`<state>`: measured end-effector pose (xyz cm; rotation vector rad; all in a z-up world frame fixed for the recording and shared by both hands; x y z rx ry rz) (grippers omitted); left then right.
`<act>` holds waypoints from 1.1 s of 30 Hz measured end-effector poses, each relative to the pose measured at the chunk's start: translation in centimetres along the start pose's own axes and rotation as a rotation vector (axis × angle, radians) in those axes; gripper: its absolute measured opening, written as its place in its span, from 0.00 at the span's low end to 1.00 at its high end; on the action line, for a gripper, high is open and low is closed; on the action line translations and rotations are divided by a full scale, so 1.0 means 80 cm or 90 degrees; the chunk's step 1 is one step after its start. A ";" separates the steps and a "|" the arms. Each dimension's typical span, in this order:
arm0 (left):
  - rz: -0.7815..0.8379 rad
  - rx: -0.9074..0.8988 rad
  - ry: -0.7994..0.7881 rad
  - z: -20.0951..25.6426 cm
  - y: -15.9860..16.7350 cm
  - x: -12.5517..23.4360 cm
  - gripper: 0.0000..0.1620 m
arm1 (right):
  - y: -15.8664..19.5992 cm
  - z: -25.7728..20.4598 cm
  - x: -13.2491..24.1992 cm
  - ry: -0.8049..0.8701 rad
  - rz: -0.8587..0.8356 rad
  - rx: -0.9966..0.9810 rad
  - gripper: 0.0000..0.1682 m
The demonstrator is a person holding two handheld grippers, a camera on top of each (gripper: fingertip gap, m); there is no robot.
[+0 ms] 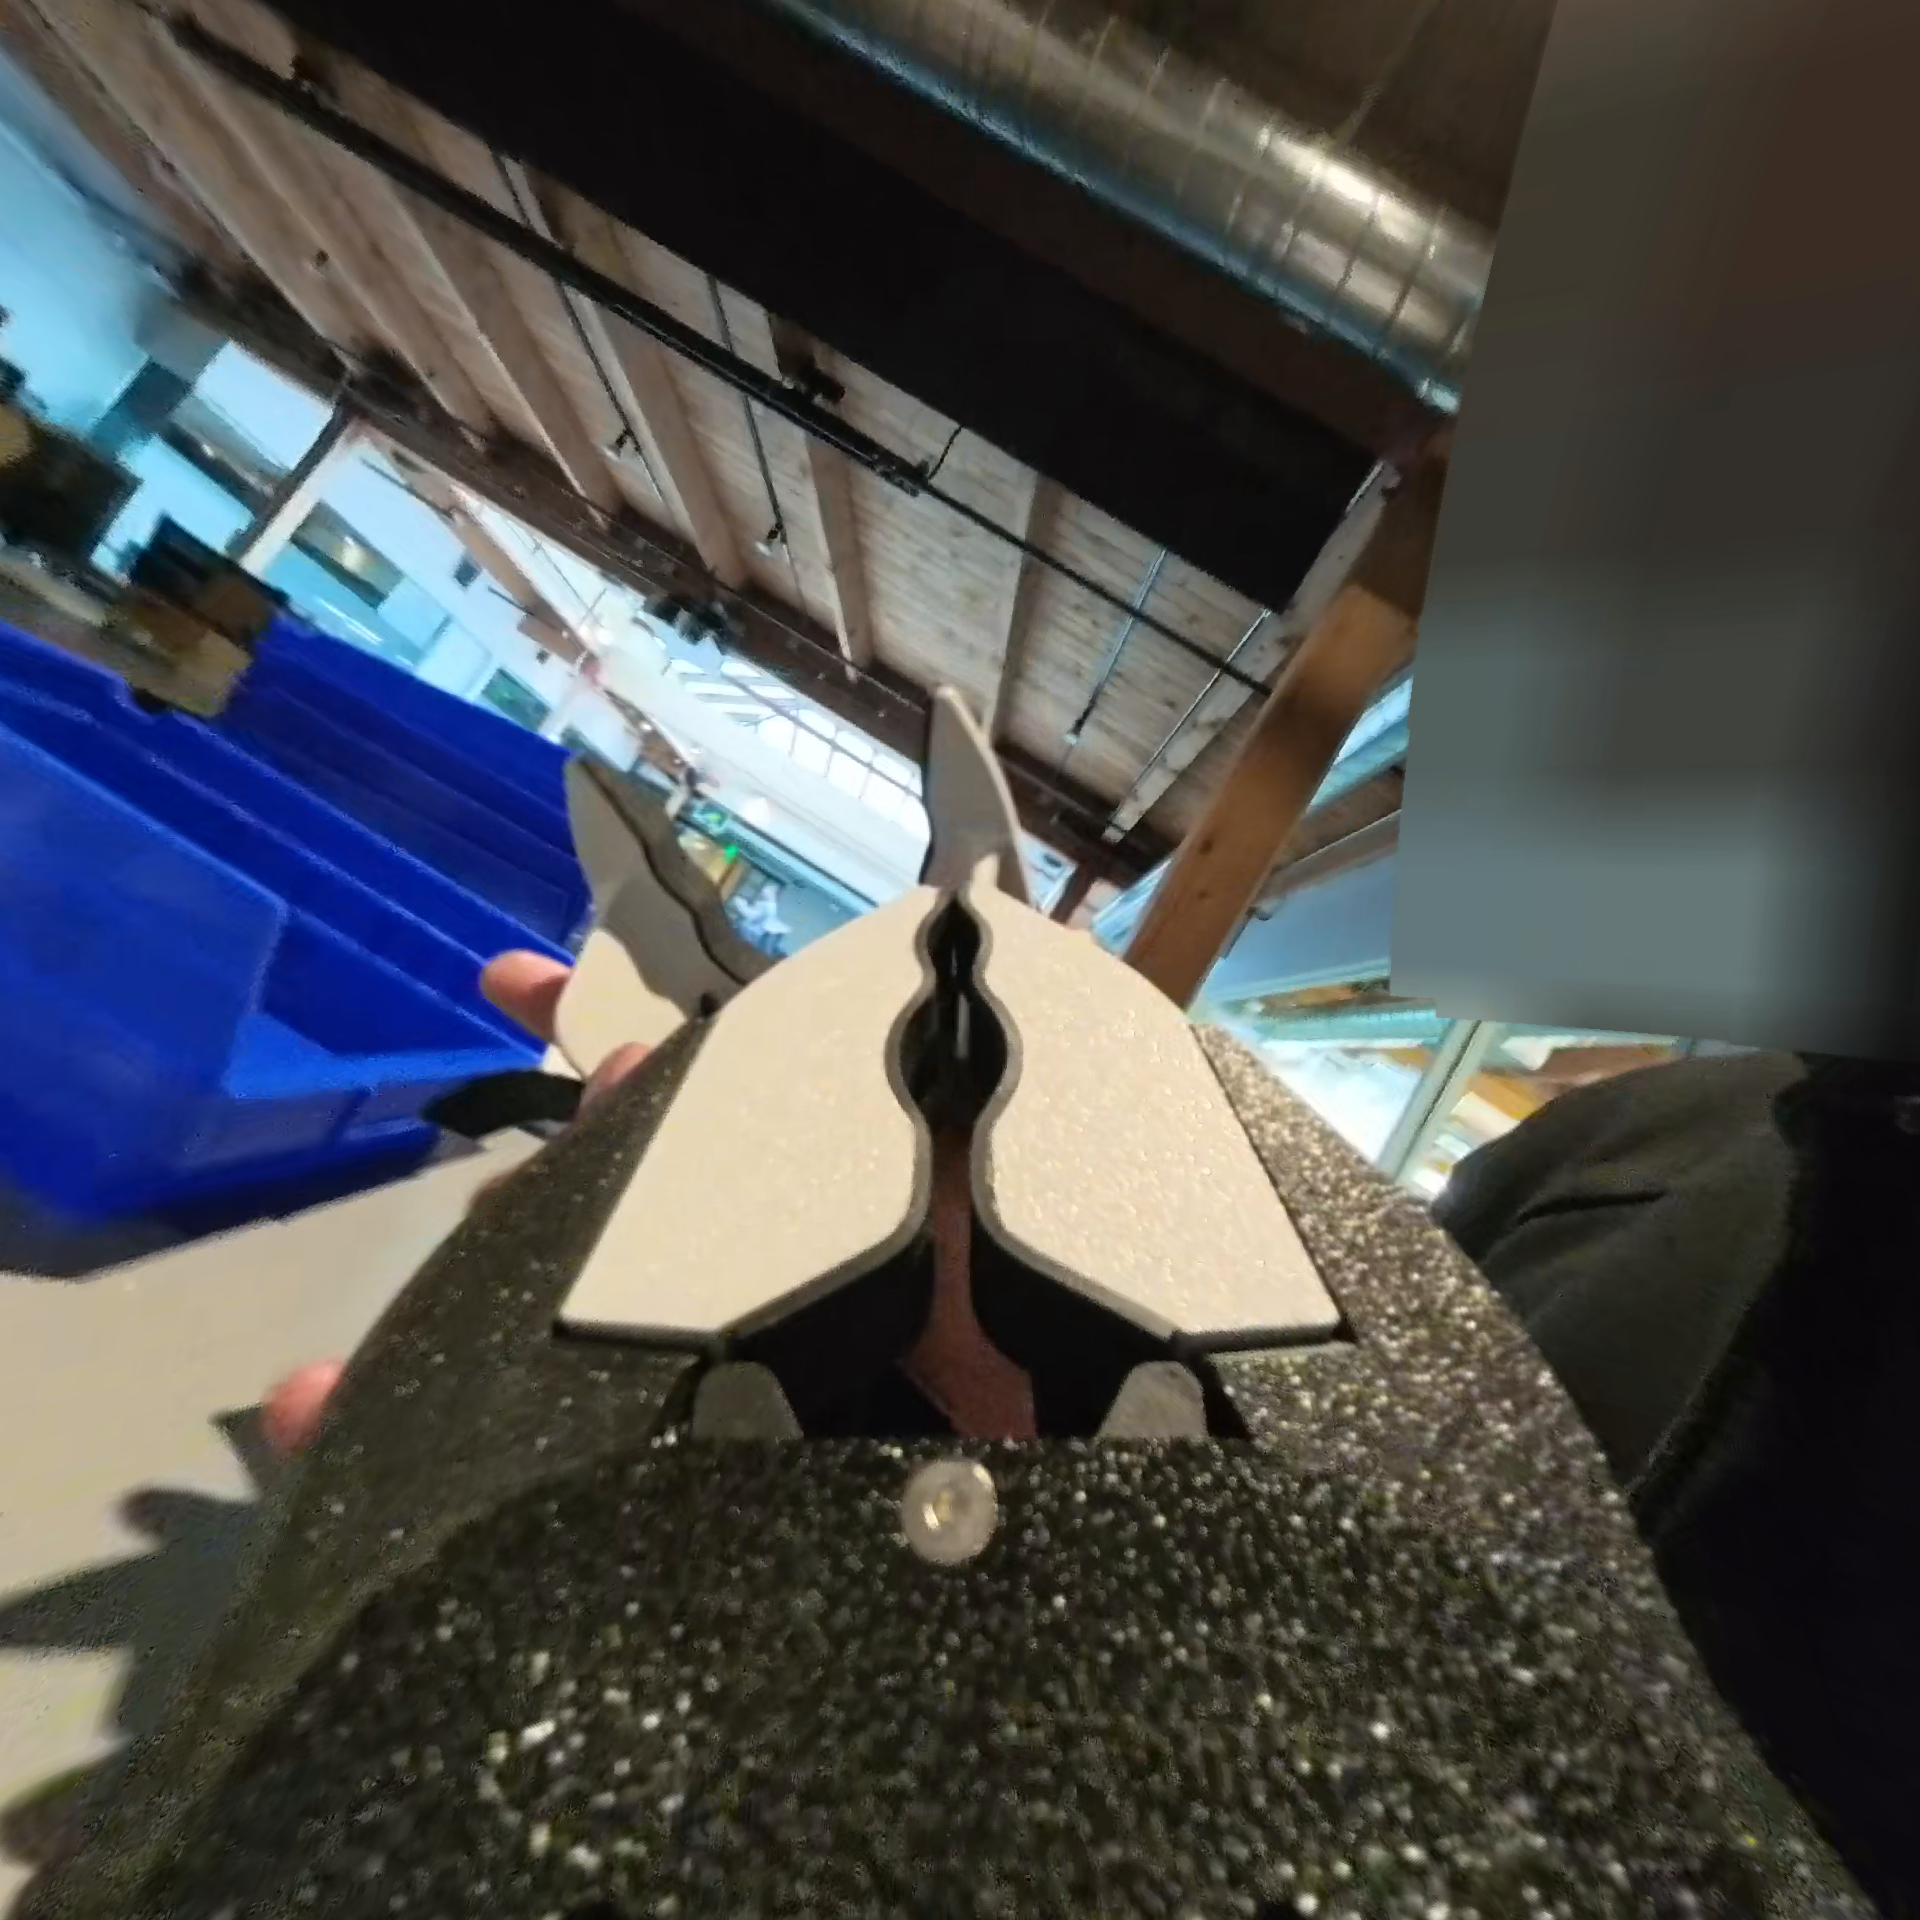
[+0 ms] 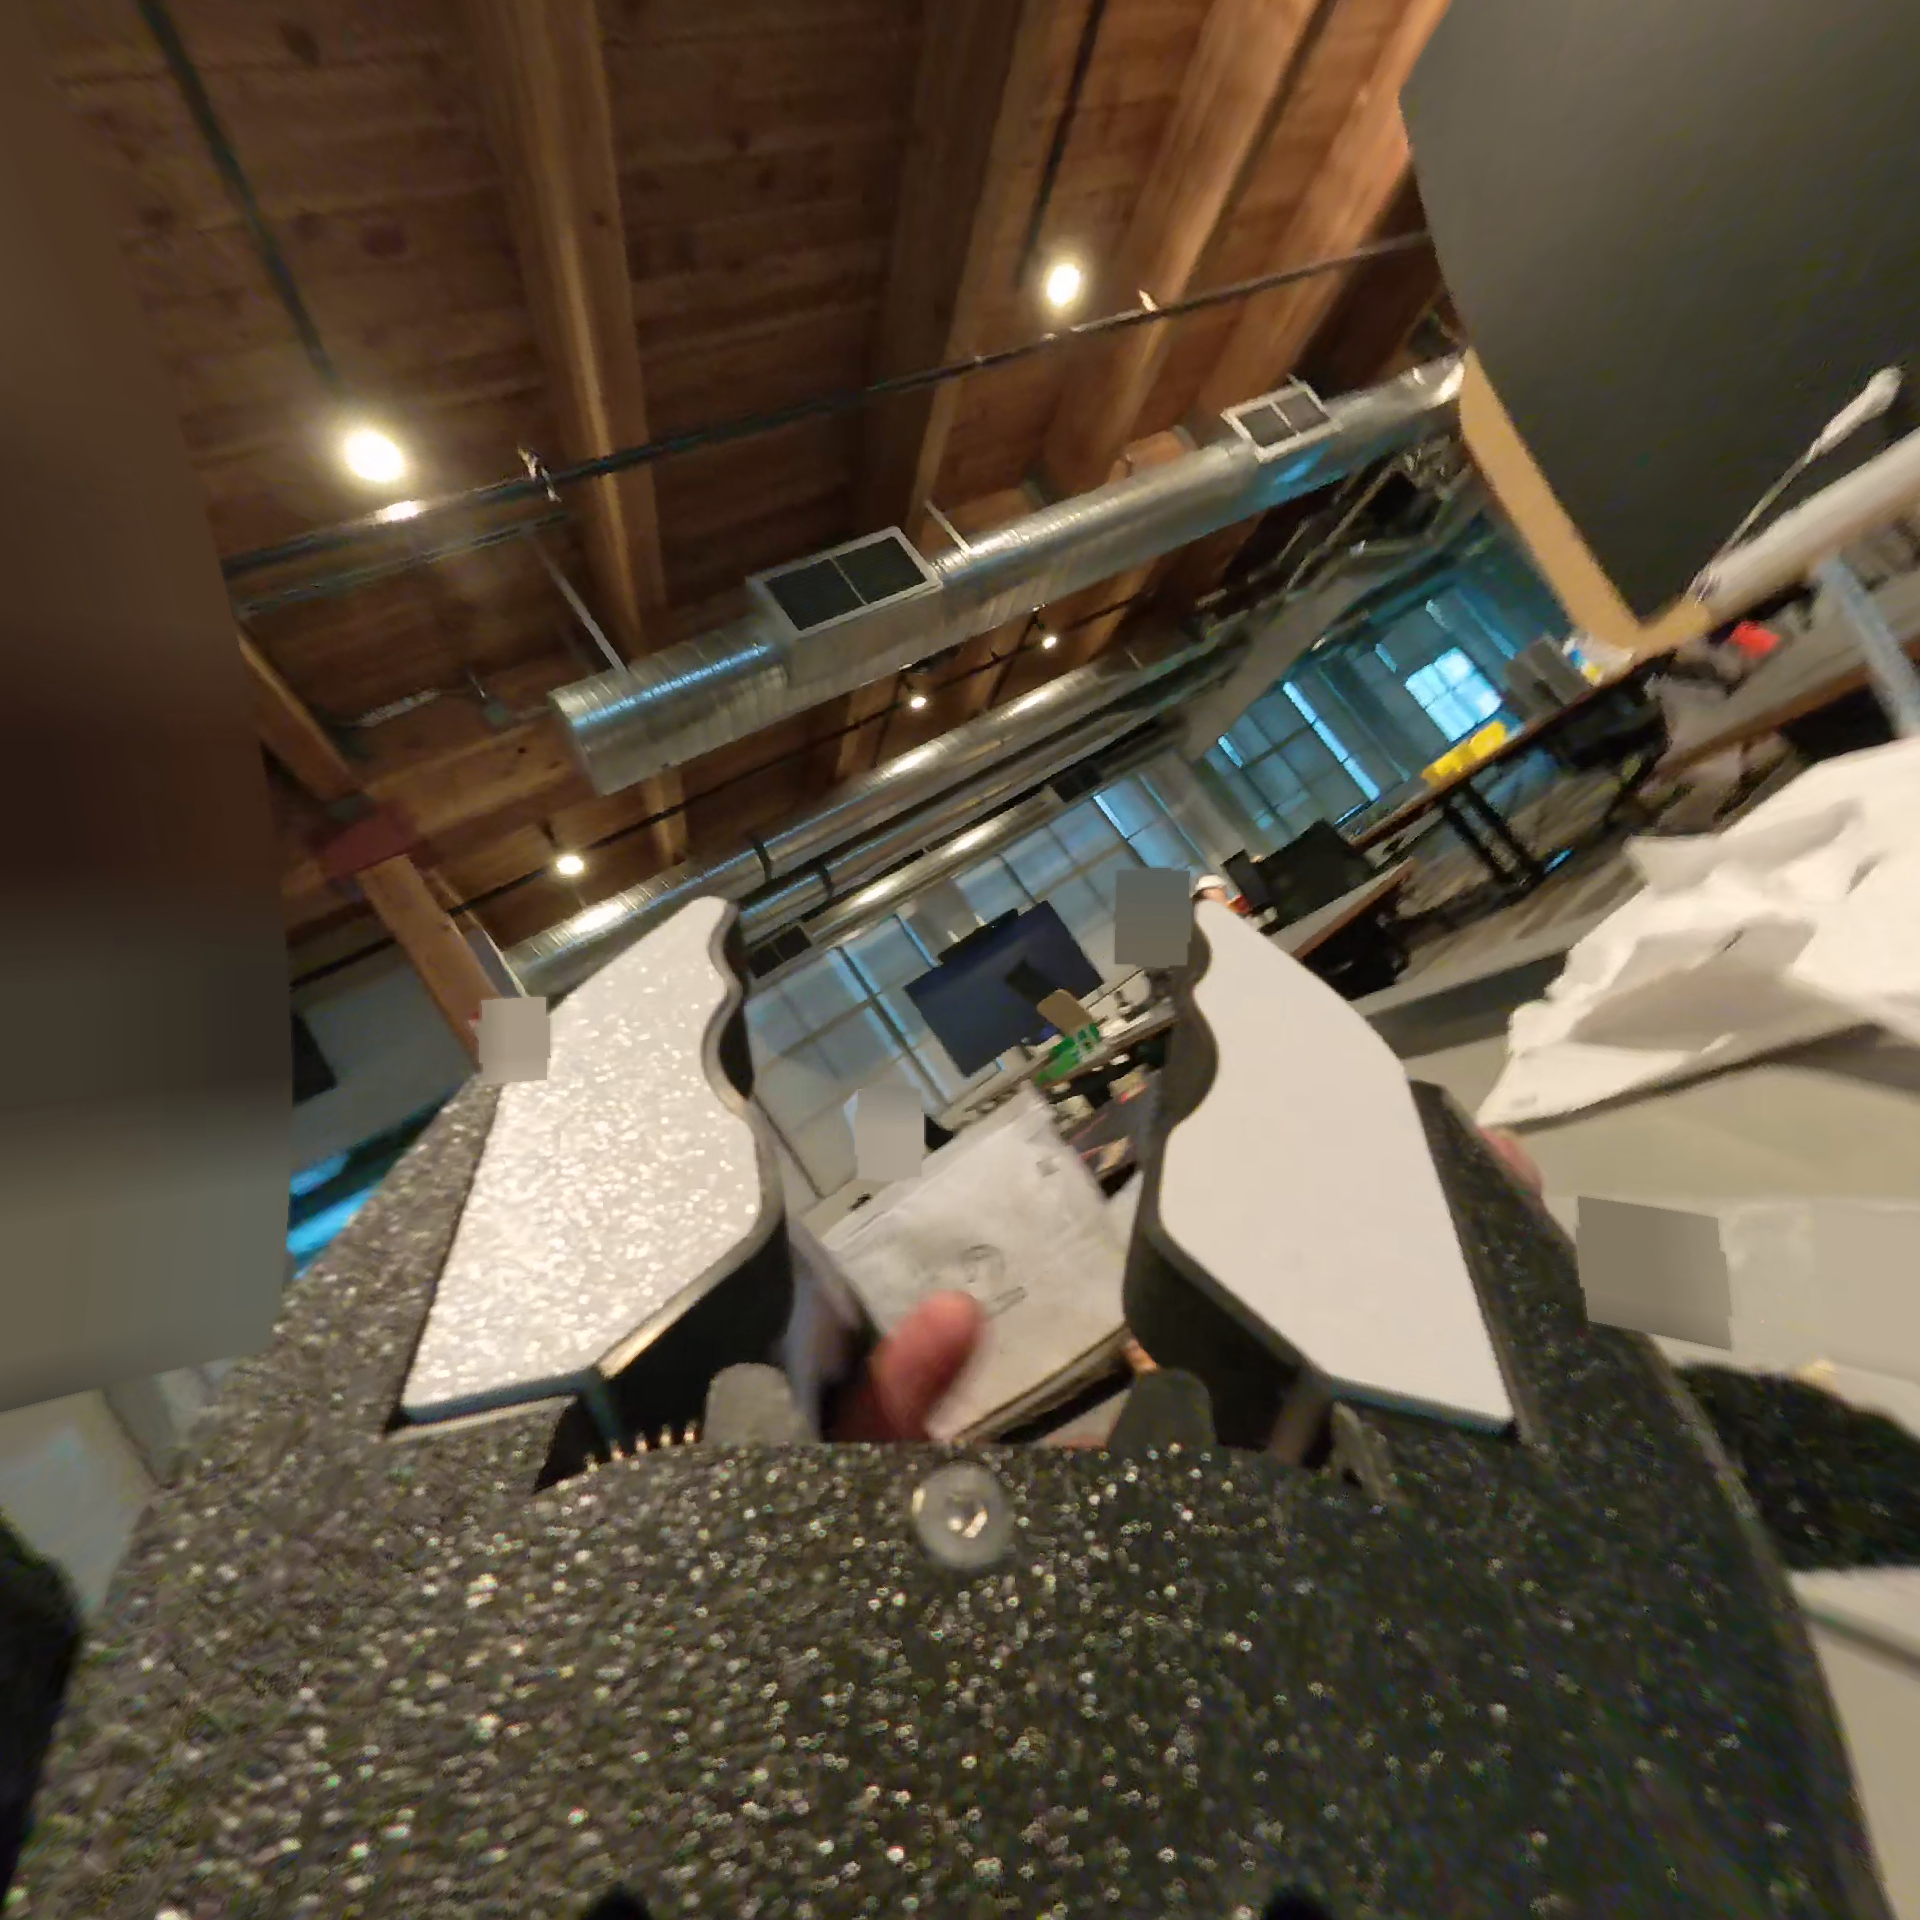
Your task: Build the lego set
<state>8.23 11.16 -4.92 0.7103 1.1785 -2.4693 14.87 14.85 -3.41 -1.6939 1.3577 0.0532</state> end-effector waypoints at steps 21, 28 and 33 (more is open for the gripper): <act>-0.964 -0.700 -0.152 -0.218 -0.001 0.039 0.31 | -0.020 0.082 -0.021 -0.065 -0.318 0.424 0.32; -0.927 -0.700 -0.152 -0.231 0.019 0.023 0.28 | 0.012 0.107 0.022 -0.070 -0.433 0.464 0.26; -0.959 -0.709 -0.140 -0.238 0.035 0.020 0.27 | 0.023 0.129 0.046 -0.058 -0.506 0.479 0.26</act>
Point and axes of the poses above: each gripper's, where its closed fingertips meet, x back along the fingers, y out of its underside, z = x × y across the jaws, the point moved 3 cm from there along x, back along the fingers, and after that the axes turned 1 degree about x, right-handed, at the moved point
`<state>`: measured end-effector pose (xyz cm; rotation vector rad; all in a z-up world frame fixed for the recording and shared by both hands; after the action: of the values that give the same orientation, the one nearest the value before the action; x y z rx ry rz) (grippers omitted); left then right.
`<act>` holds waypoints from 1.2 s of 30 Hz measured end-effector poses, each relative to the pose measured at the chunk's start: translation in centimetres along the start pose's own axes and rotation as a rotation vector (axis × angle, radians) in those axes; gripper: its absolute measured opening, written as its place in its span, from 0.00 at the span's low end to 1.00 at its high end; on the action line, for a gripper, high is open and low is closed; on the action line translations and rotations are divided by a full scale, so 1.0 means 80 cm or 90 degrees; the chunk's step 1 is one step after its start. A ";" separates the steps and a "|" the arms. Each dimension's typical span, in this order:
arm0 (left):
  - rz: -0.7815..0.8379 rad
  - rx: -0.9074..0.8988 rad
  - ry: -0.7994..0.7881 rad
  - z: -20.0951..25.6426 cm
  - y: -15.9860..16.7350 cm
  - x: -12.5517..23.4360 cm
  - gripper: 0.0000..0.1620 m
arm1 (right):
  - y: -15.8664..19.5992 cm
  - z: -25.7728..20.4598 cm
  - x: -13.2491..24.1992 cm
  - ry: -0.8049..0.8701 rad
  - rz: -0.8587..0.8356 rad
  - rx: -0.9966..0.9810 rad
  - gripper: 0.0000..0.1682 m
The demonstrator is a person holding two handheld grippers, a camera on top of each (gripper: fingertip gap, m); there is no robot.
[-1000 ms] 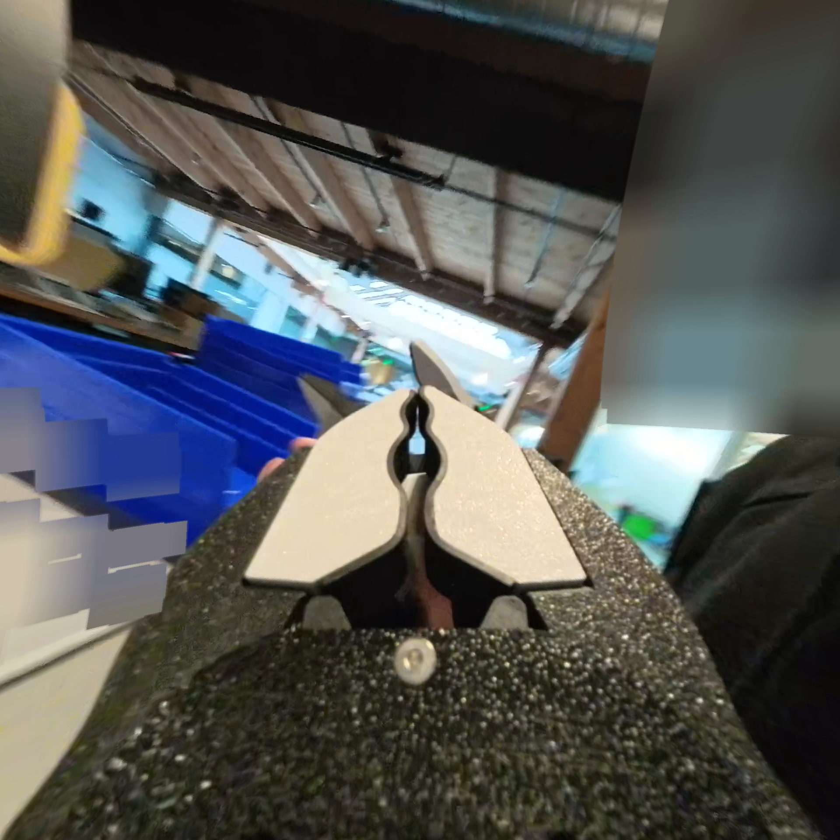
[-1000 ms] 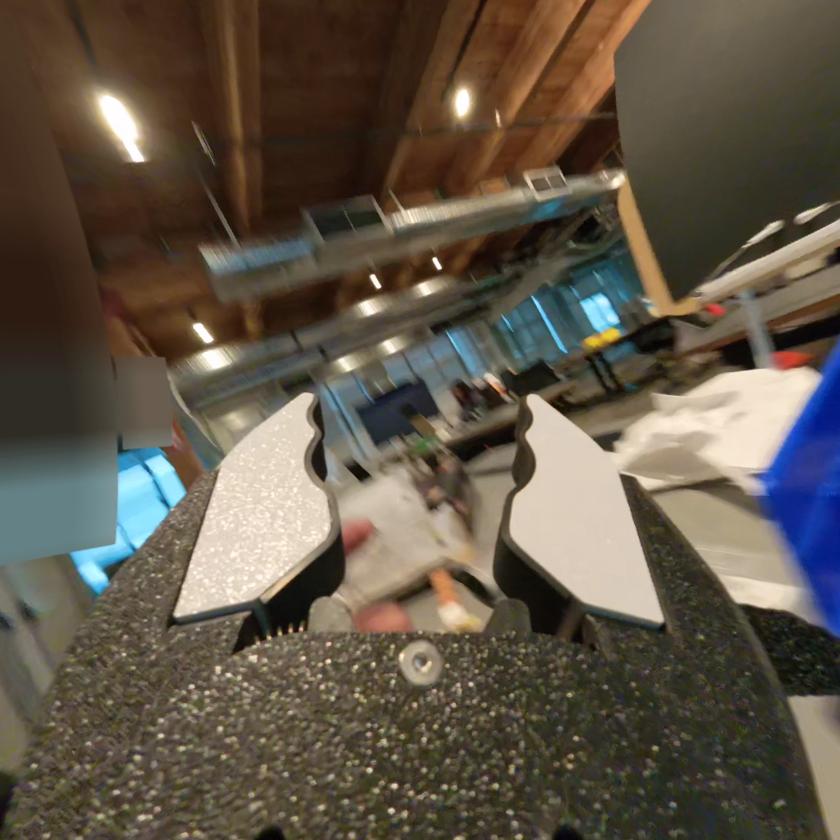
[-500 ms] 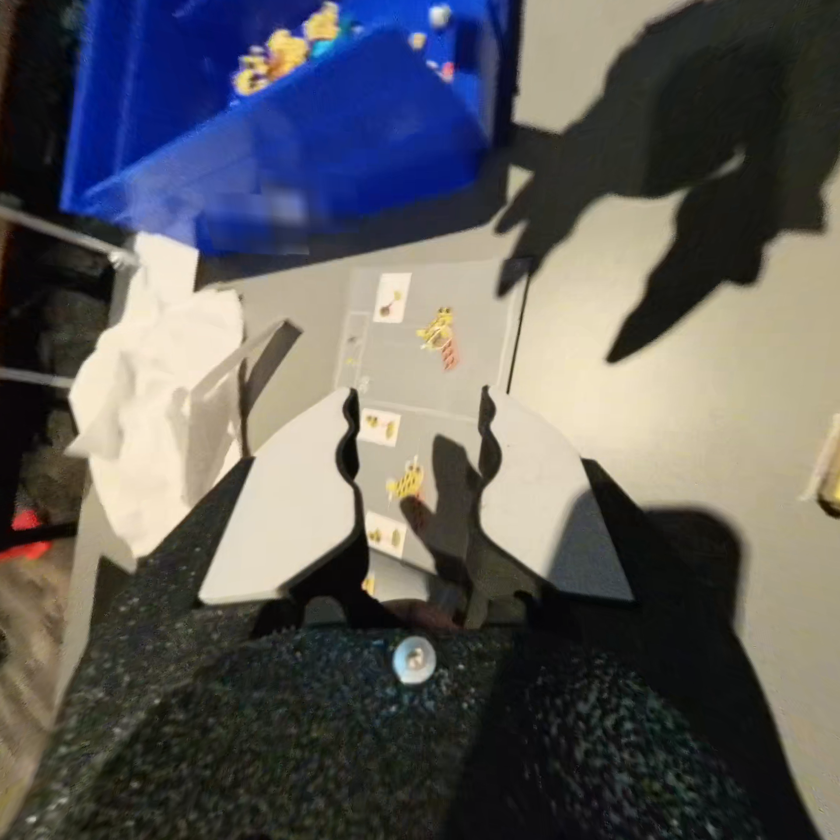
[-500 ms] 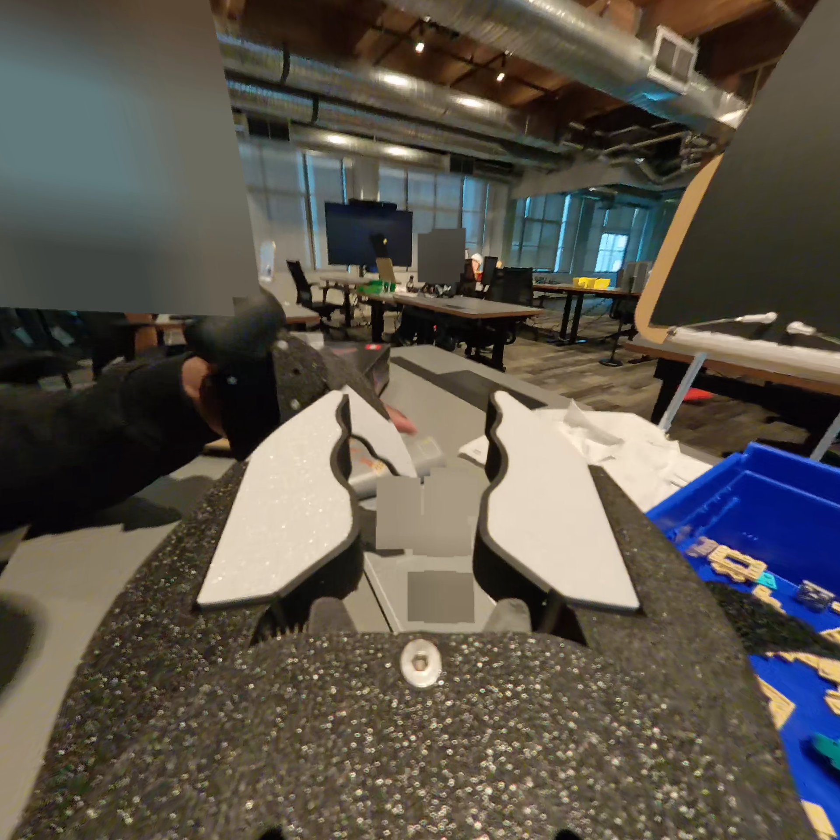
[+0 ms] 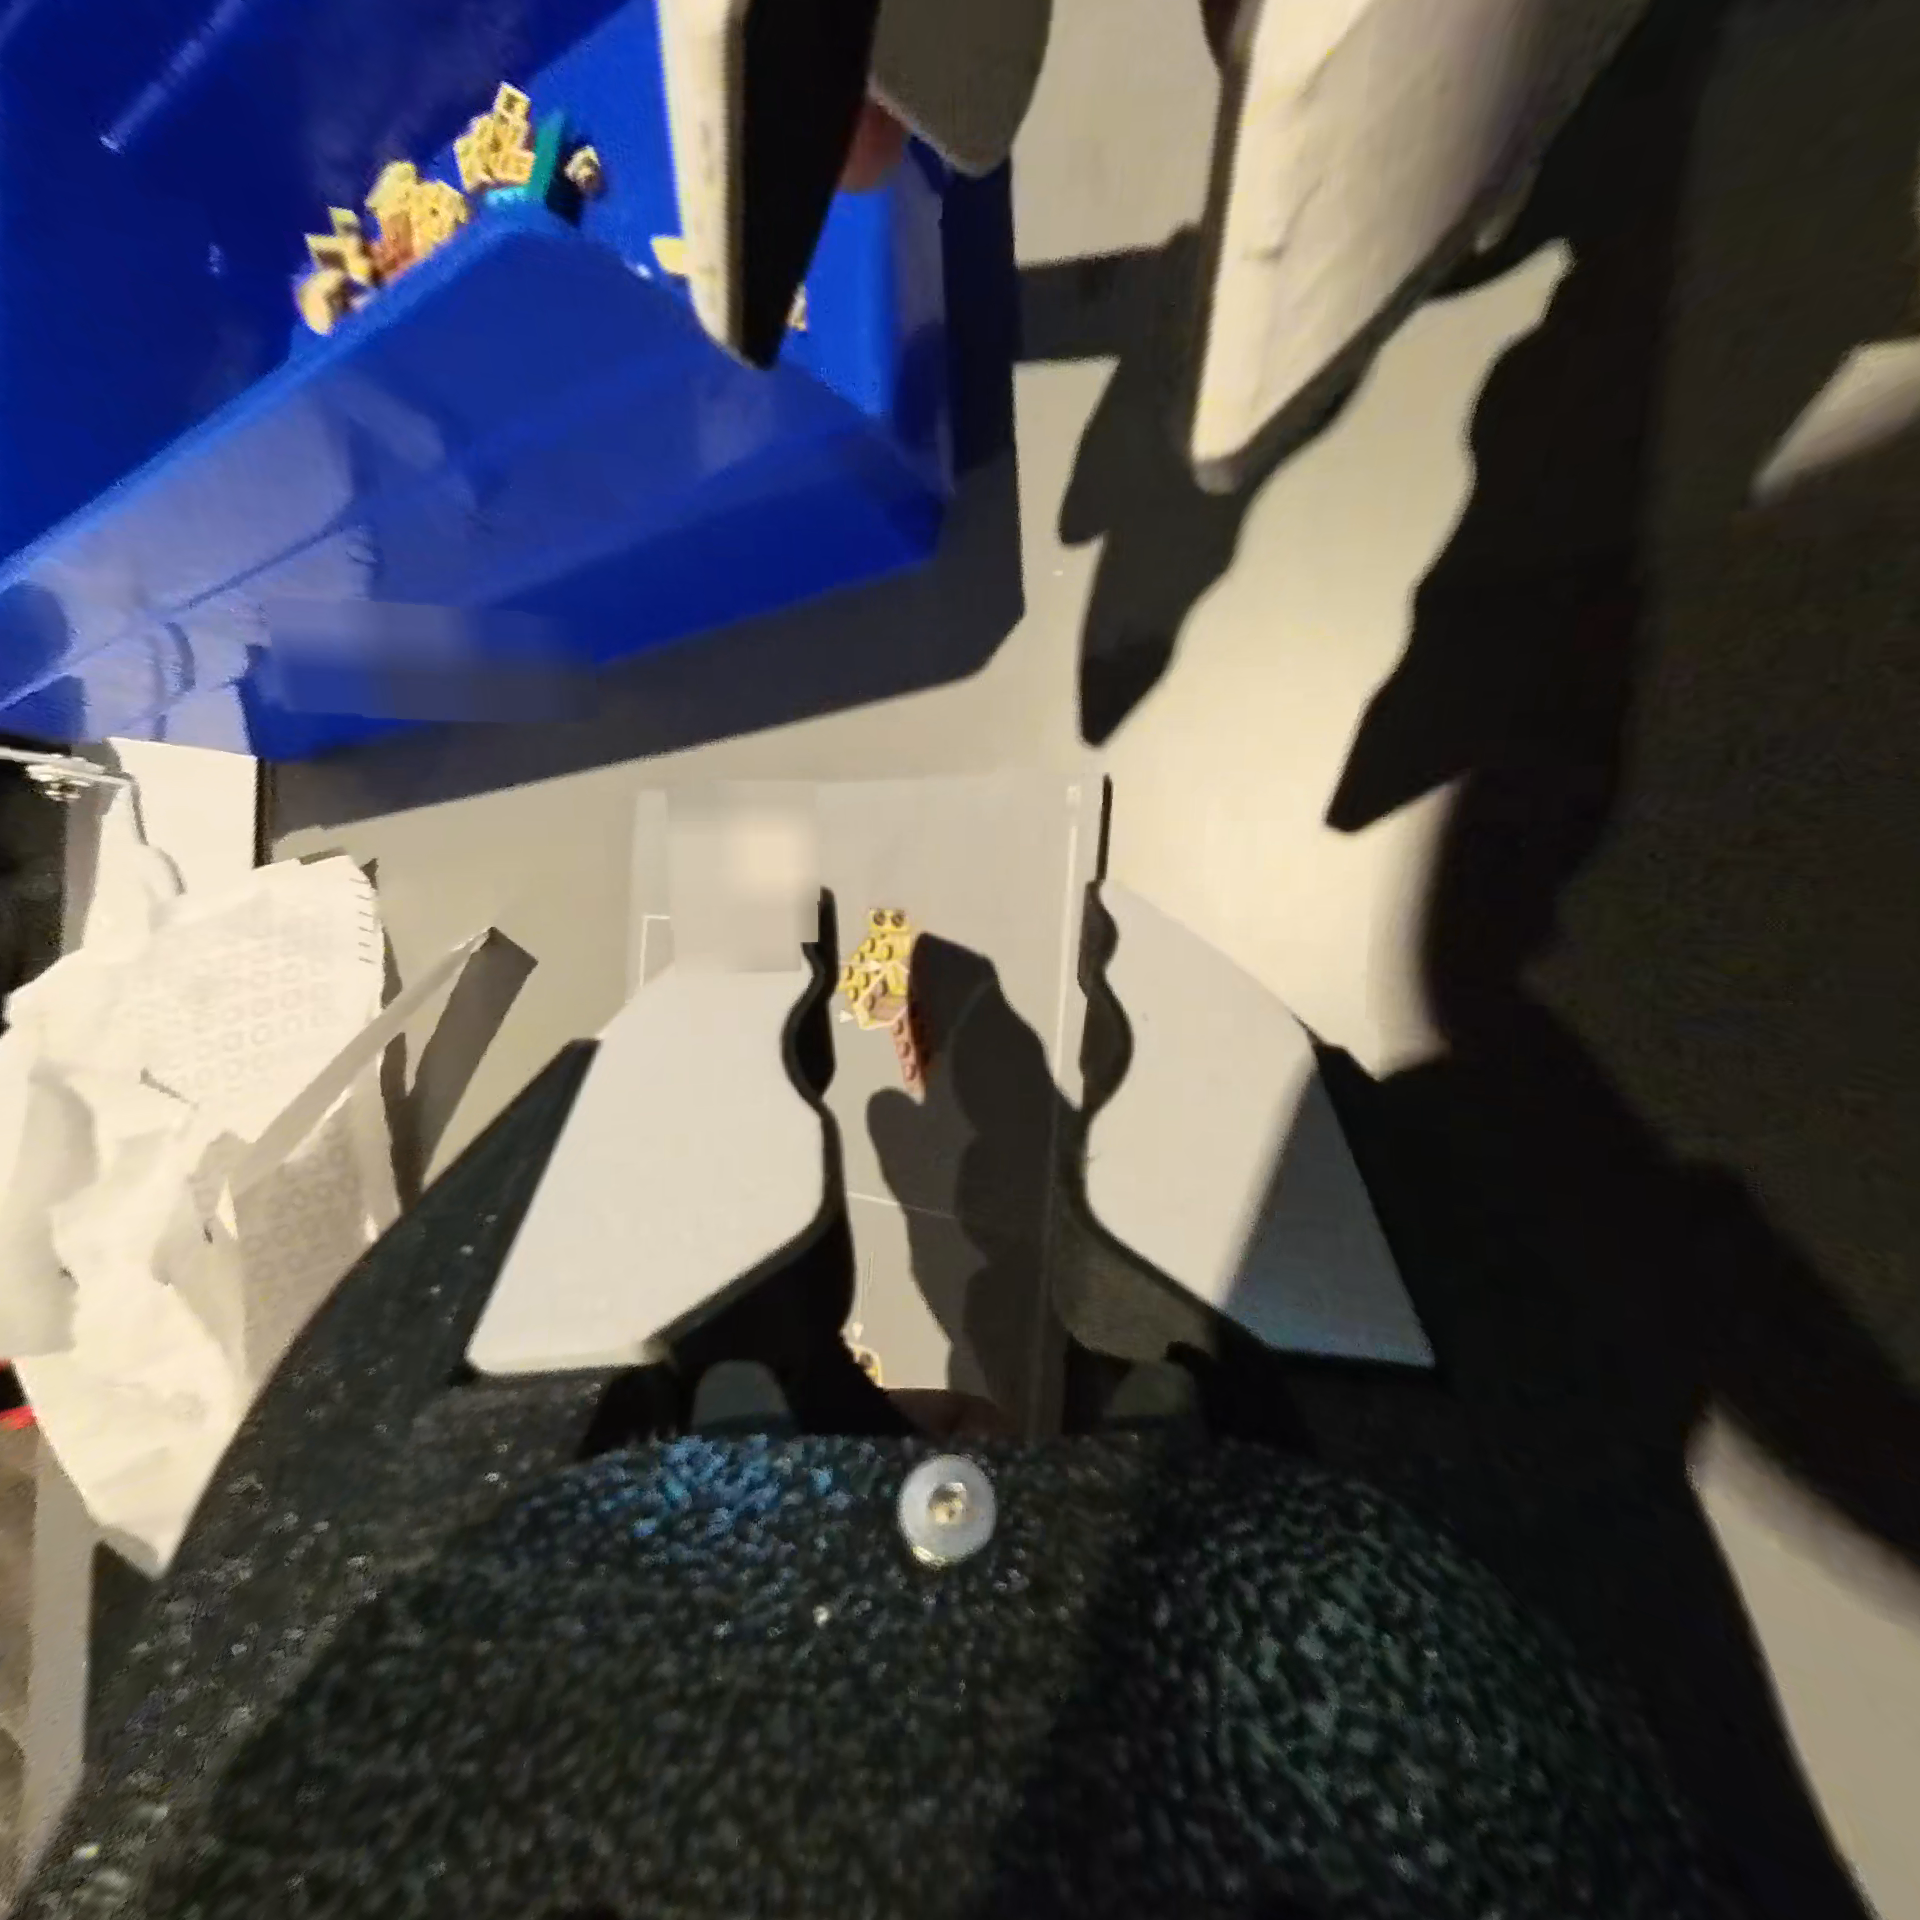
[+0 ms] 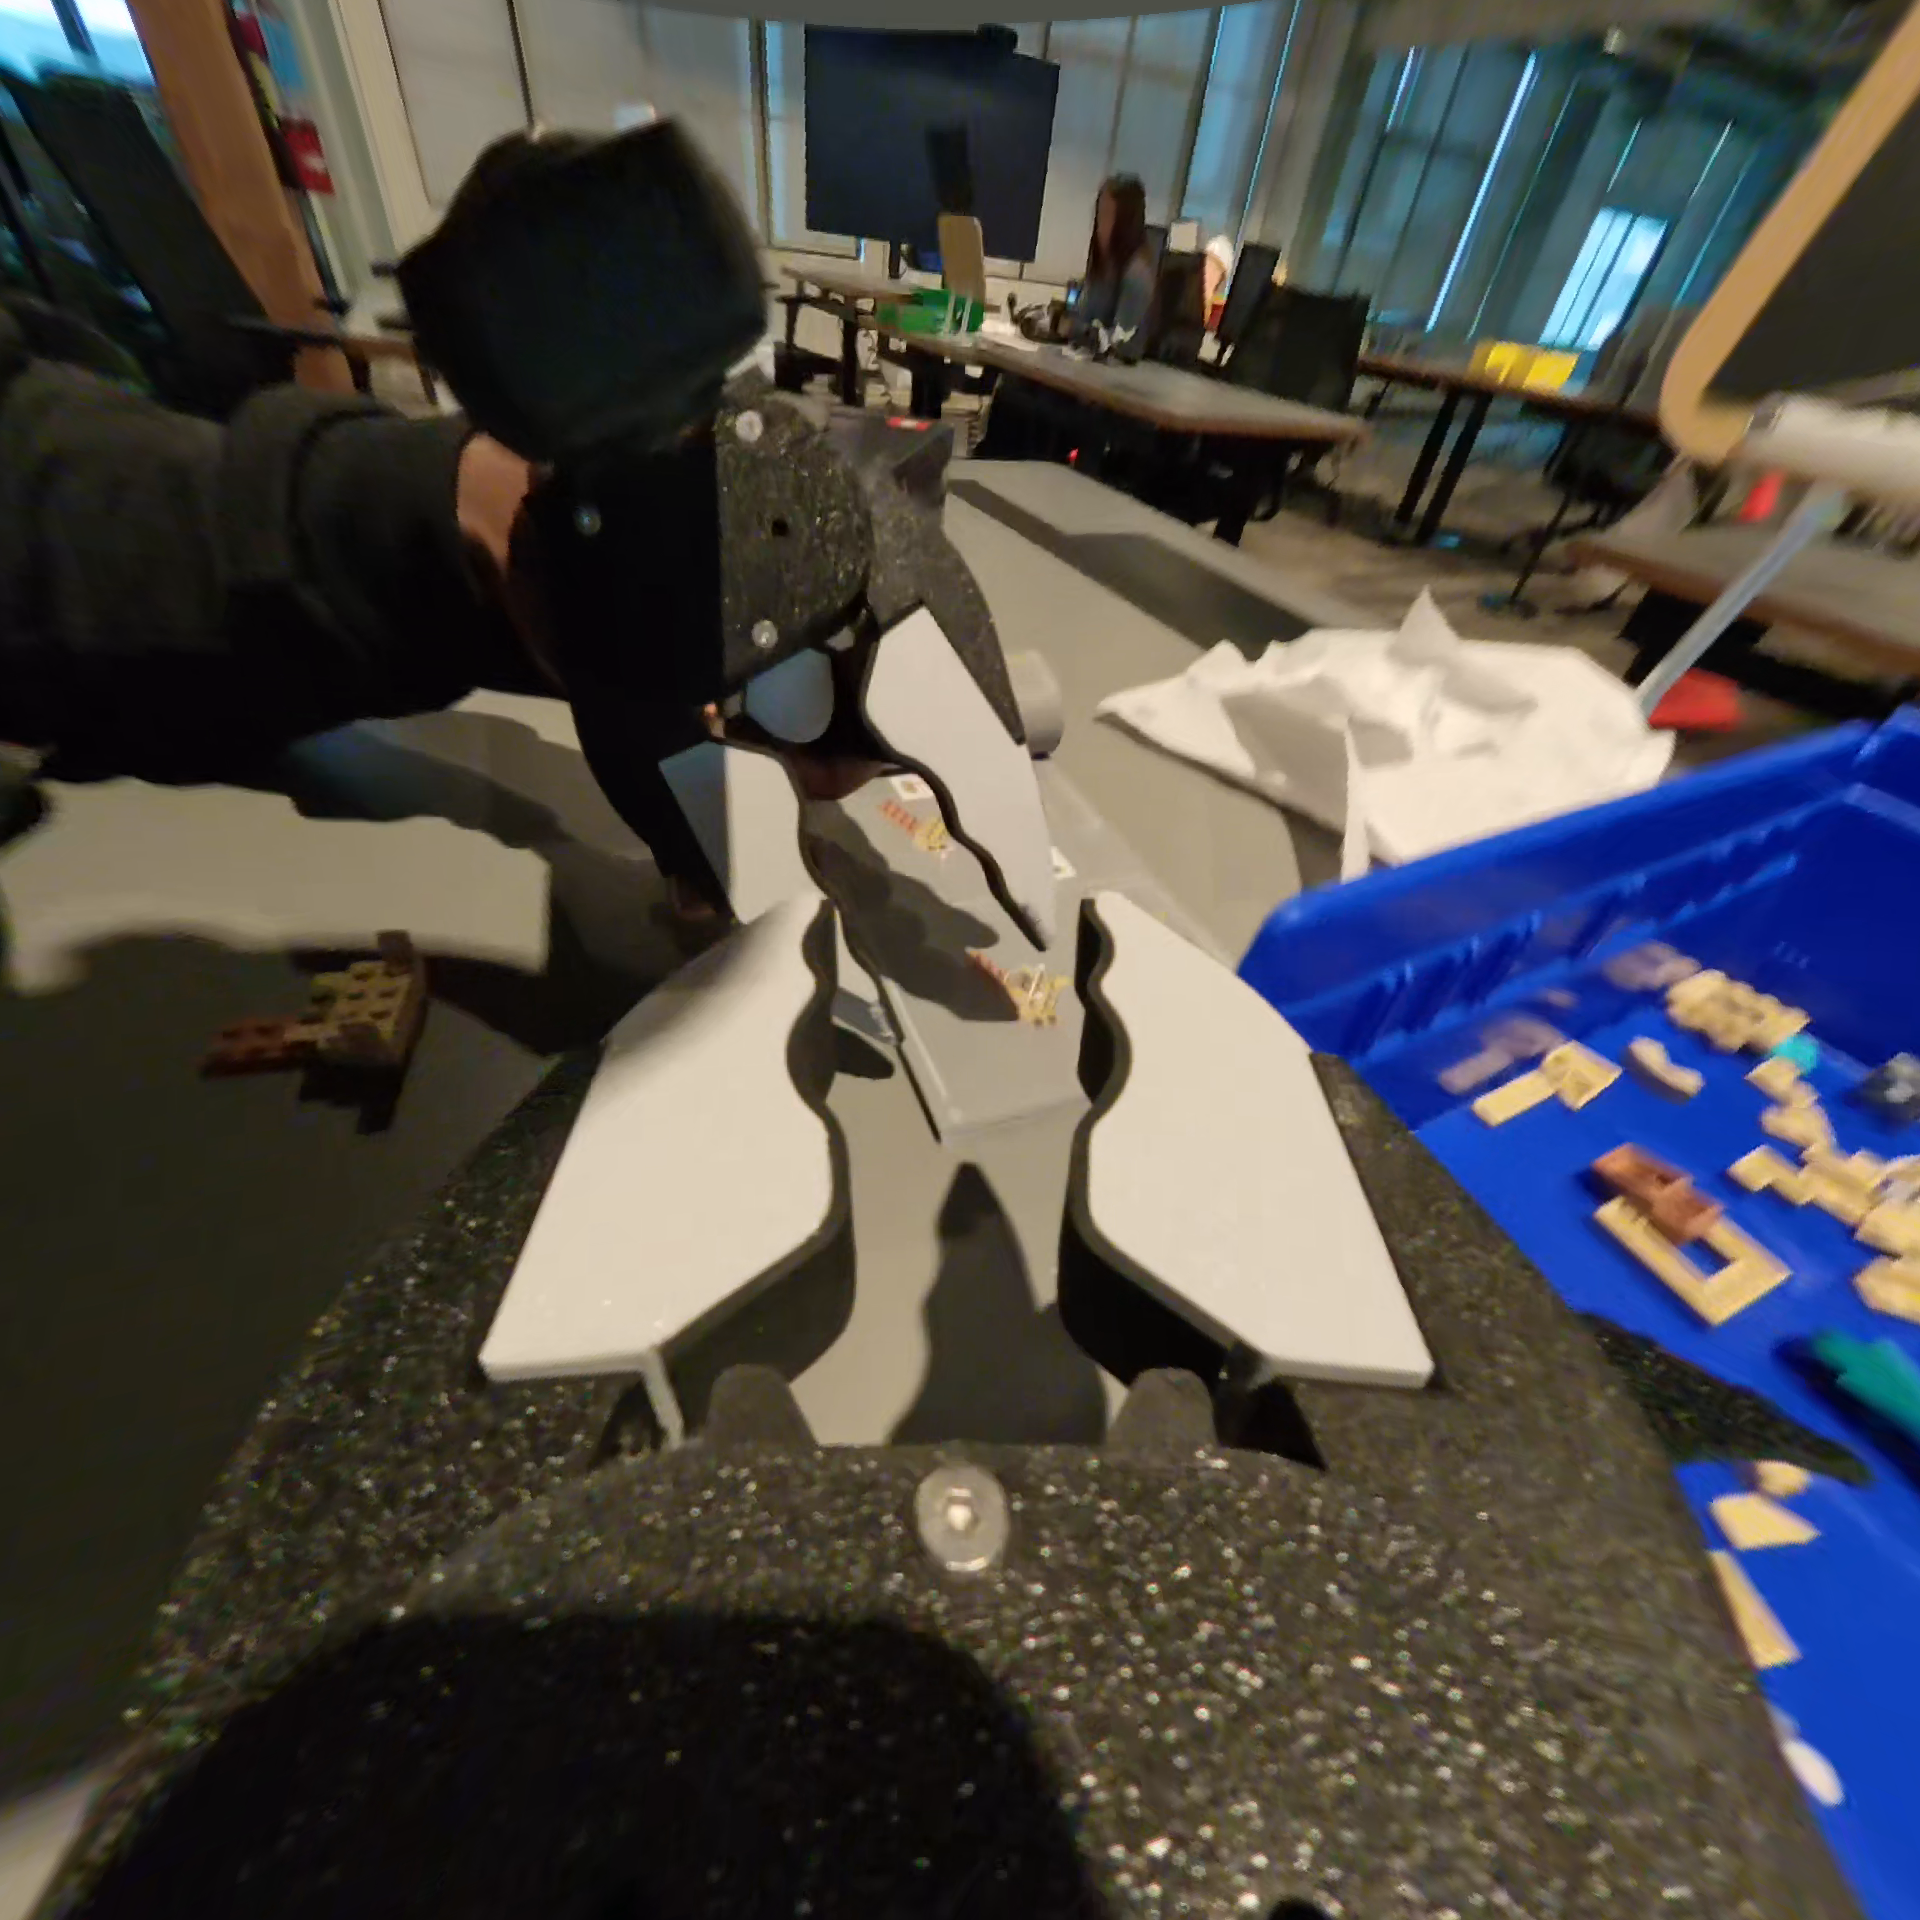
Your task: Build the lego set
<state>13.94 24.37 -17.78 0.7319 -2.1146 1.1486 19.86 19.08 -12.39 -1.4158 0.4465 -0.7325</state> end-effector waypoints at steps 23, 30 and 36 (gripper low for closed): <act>-0.037 0.003 0.013 0.004 0.011 -0.009 0.27 | 0.009 0.004 -0.001 -0.014 -0.014 -0.059 0.26; -0.026 0.022 0.017 0.001 0.011 -0.006 0.27 | 0.009 0.005 -0.001 -0.015 -0.013 -0.062 0.26; -0.026 0.025 0.018 0.001 0.011 -0.005 0.27 | 0.009 0.005 -0.001 -0.017 -0.013 -0.062 0.26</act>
<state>13.57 24.77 -18.56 0.7684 -2.0502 1.1746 20.20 19.44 -13.09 -1.5218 0.4521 -0.7154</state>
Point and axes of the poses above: each gripper's, where its closed fingertips meet, x back along the fingers, y out of its underside, z = x × y across the jaws, the point moved 3 cm from there along x, back along the fingers, and after that the axes turned 1 degree about x, right-handed, at the moved point
